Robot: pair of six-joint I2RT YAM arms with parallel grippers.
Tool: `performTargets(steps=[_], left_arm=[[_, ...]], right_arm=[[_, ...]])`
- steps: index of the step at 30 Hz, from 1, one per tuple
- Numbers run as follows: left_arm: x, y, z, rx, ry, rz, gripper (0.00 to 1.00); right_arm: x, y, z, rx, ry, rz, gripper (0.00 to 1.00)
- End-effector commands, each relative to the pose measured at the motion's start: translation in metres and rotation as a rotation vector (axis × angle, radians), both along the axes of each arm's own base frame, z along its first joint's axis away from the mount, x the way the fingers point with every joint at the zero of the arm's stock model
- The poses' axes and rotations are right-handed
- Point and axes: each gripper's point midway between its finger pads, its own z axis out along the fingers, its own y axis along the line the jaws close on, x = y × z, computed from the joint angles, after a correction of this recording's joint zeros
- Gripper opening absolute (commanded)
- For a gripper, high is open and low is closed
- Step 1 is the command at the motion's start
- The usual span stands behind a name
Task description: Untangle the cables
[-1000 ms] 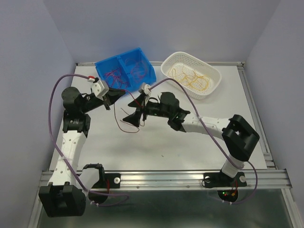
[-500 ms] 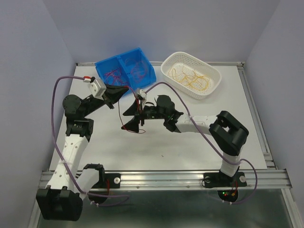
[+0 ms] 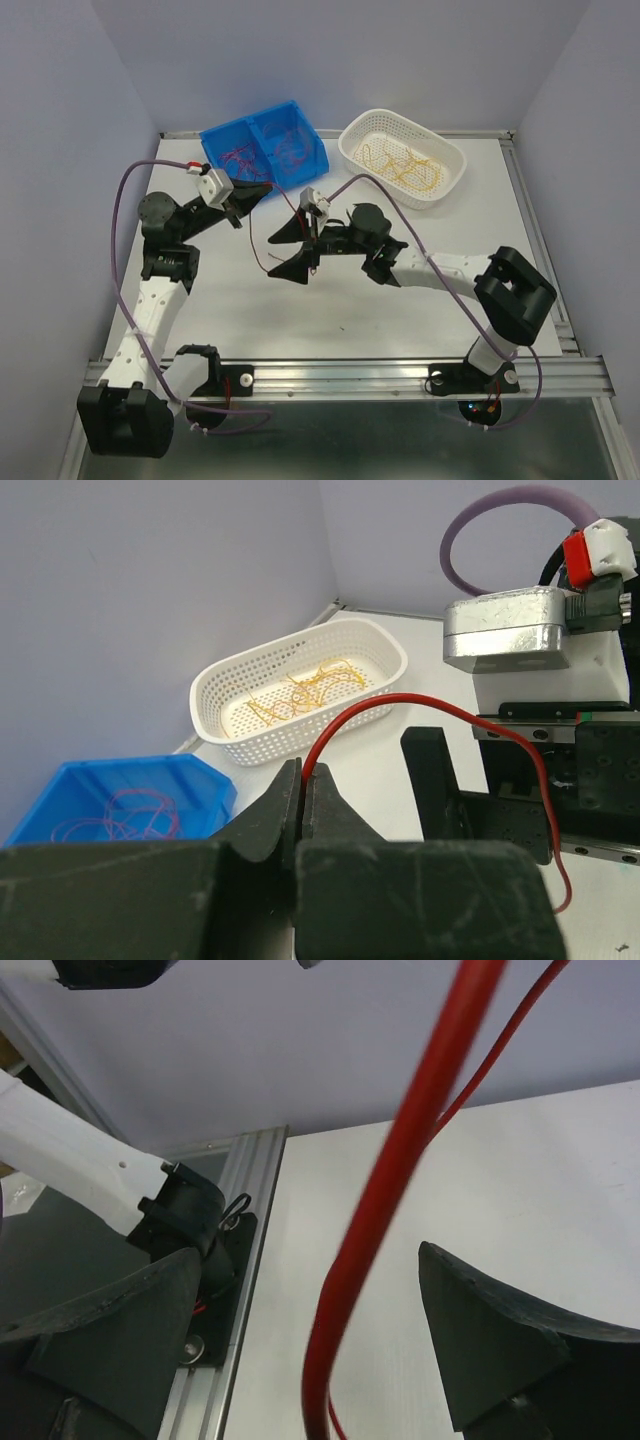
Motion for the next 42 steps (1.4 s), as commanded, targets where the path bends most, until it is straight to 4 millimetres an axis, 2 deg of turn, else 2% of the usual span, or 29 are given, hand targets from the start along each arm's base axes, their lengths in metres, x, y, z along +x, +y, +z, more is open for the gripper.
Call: performTargets(steps=[1, 3, 6, 9, 12, 13, 14, 19, 20, 21, 24, 26, 30, 32, 33, 34, 35, 36, 38, 39, 41, 42], left_arm=[[-0.014, -0.003, 0.023, 0.034, -0.164, 0.001, 0.00], [-0.015, -0.005, 0.022, 0.029, -0.166, 0.008, 0.00], [-0.017, -0.012, 0.028, 0.018, -0.170, -0.001, 0.00], [-0.017, -0.012, 0.032, 0.016, -0.183, 0.021, 0.00], [-0.019, -0.011, 0.034, 0.012, -0.192, 0.034, 0.00], [-0.017, -0.010, 0.034, 0.010, -0.188, 0.046, 0.00], [-0.016, -0.009, 0.036, 0.006, -0.188, 0.059, 0.00], [0.003, 0.008, 0.047, -0.053, -0.151, 0.206, 0.00], [0.006, 0.011, 0.048, -0.062, -0.143, 0.225, 0.00], [0.011, 0.017, 0.050, -0.080, -0.135, 0.271, 0.00], [0.019, 0.030, 0.054, -0.112, -0.128, 0.358, 0.00], [0.025, 0.041, 0.055, -0.134, -0.115, 0.416, 0.00], [0.048, 0.082, 0.051, -0.184, -0.066, 0.570, 0.00], [0.058, 0.094, 0.049, -0.198, -0.042, 0.603, 0.00], [0.071, 0.114, 0.041, -0.219, 0.003, 0.655, 0.00], [0.077, 0.124, 0.037, -0.229, 0.026, 0.673, 0.00], [0.082, 0.129, 0.037, -0.237, 0.038, 0.676, 0.00], [0.092, 0.139, 0.025, -0.247, 0.093, 0.675, 0.00], [0.099, 0.146, 0.021, -0.279, 0.140, 0.653, 0.00], [0.105, 0.163, 0.019, -0.296, 0.142, 0.675, 0.00], [0.105, 0.171, 0.017, -0.315, 0.145, 0.650, 0.00], [0.102, 0.168, 0.016, -0.306, 0.137, 0.608, 0.00]], right_arm=[[-0.004, 0.002, 0.001, -0.018, -0.018, 0.035, 0.95], [-0.003, 0.008, 0.001, -0.024, -0.005, 0.055, 0.95], [0.004, 0.020, -0.016, -0.054, 0.013, 0.044, 0.94], [0.008, 0.027, -0.022, -0.065, 0.017, 0.037, 0.94], [0.011, 0.032, -0.028, -0.079, 0.024, 0.036, 0.90], [0.011, 0.034, -0.026, -0.078, 0.025, 0.040, 0.85], [0.008, 0.034, -0.030, -0.087, 0.028, 0.061, 0.68], [0.006, 0.032, -0.034, -0.100, 0.034, 0.065, 0.20], [0.007, 0.031, -0.038, -0.108, 0.042, 0.048, 0.04], [0.008, 0.029, -0.036, -0.106, 0.044, 0.038, 0.01], [0.009, 0.024, -0.044, -0.122, 0.049, 0.007, 0.01], [0.011, 0.020, -0.041, -0.117, 0.048, -0.027, 0.01], [0.015, 0.008, -0.045, -0.126, 0.051, -0.093, 0.01], [0.015, 0.003, -0.044, -0.127, 0.047, -0.112, 0.01], [0.016, 0.001, -0.038, -0.116, 0.036, -0.128, 0.00], [0.015, -0.003, -0.042, -0.125, 0.040, -0.137, 0.01], [0.016, -0.004, -0.042, -0.124, 0.039, -0.148, 0.00], [0.018, -0.007, -0.037, -0.115, 0.031, -0.166, 0.01], [0.020, -0.010, -0.038, -0.118, 0.034, -0.192, 0.01], [0.021, -0.011, -0.040, -0.123, 0.037, -0.201, 0.00], [0.025, -0.011, -0.044, -0.135, 0.045, -0.226, 0.01], [0.029, -0.011, -0.048, -0.147, 0.053, -0.244, 0.01]])
